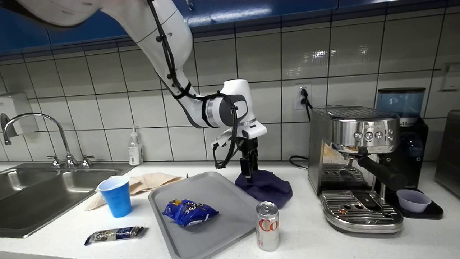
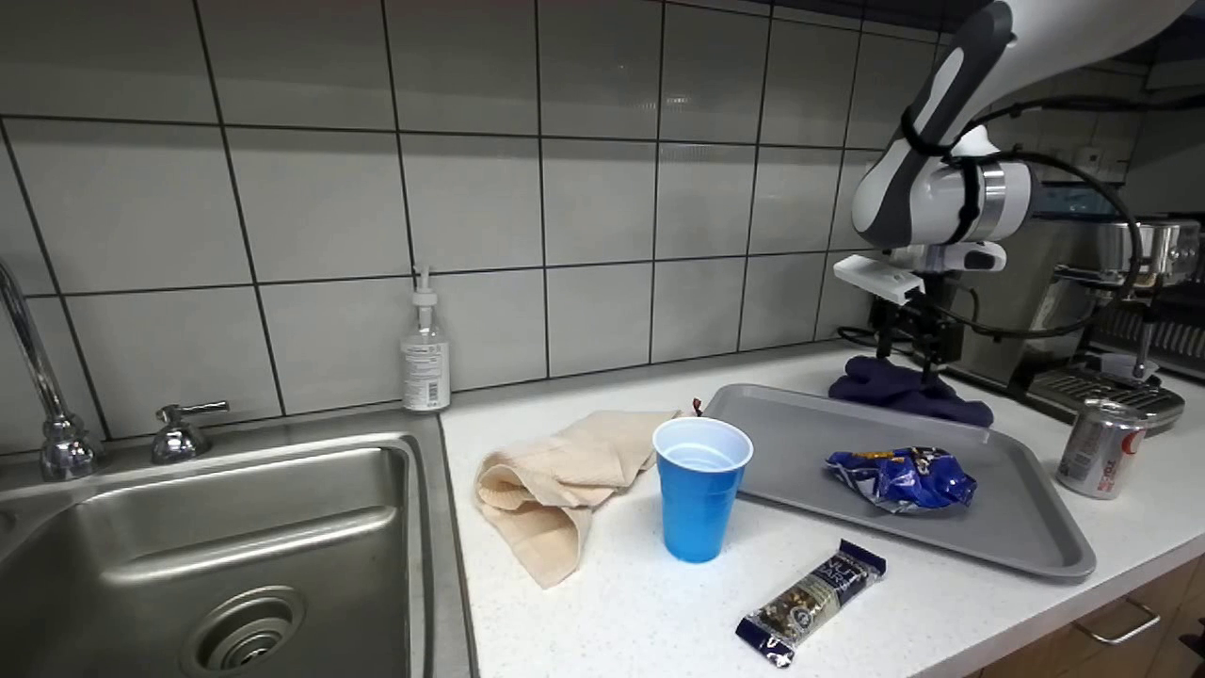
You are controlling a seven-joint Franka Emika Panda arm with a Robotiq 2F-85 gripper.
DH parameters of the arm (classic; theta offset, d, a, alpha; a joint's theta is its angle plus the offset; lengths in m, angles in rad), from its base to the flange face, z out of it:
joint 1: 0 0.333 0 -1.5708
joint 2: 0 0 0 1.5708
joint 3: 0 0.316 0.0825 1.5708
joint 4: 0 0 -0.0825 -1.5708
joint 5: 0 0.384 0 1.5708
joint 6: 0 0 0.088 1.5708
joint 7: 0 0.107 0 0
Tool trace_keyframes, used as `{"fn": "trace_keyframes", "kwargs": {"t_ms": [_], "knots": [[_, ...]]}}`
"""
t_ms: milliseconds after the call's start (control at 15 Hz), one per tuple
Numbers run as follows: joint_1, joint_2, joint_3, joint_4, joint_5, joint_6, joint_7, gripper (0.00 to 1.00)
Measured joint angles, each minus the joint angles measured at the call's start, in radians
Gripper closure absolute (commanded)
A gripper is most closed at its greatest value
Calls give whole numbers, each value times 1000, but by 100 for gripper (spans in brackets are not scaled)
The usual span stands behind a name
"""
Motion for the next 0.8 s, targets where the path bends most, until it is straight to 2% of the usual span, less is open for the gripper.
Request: {"fn": "trace_keyframes", "kwargs": {"t_ms": [800], "knots": [[0, 125, 4, 111, 2, 24, 0, 0]]}}
